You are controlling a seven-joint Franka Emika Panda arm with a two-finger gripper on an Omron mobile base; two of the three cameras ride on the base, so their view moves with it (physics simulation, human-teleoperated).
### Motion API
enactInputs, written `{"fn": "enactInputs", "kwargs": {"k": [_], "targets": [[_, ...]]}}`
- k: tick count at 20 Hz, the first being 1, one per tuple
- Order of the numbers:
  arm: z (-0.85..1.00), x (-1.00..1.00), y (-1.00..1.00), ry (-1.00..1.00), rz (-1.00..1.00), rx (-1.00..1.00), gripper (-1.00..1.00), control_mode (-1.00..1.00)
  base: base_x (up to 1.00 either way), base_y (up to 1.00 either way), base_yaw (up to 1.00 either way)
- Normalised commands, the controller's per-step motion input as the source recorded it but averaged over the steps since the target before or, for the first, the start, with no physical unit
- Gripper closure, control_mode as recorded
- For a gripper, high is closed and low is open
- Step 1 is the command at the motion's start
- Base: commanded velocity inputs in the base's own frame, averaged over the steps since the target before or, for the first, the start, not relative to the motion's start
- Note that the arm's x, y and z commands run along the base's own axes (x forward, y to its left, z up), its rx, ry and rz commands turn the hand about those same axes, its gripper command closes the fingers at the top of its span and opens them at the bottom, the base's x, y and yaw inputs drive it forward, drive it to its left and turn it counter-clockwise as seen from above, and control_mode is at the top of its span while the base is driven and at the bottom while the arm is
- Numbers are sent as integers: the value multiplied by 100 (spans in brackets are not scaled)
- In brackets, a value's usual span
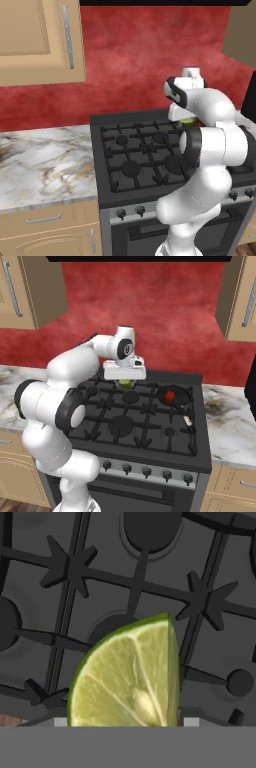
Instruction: Put the bell pepper and lemon wedge in the pan. Then turn on the rear right burner and set the heat to medium.
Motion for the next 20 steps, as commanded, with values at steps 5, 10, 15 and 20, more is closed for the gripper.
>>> {"fn": "enactInputs", "kwargs": {"k": [5,10,15,20], "targets": [[19,22,-59,0,6,0,100,-100,0,0,0],[-2,4,-39,-4,4,0,100,-100,0,0,0],[-47,17,-26,-11,2,0,100,-100,0,0,0],[-12,23,-33,-19,2,1,100,-100,0,0,0]]}}
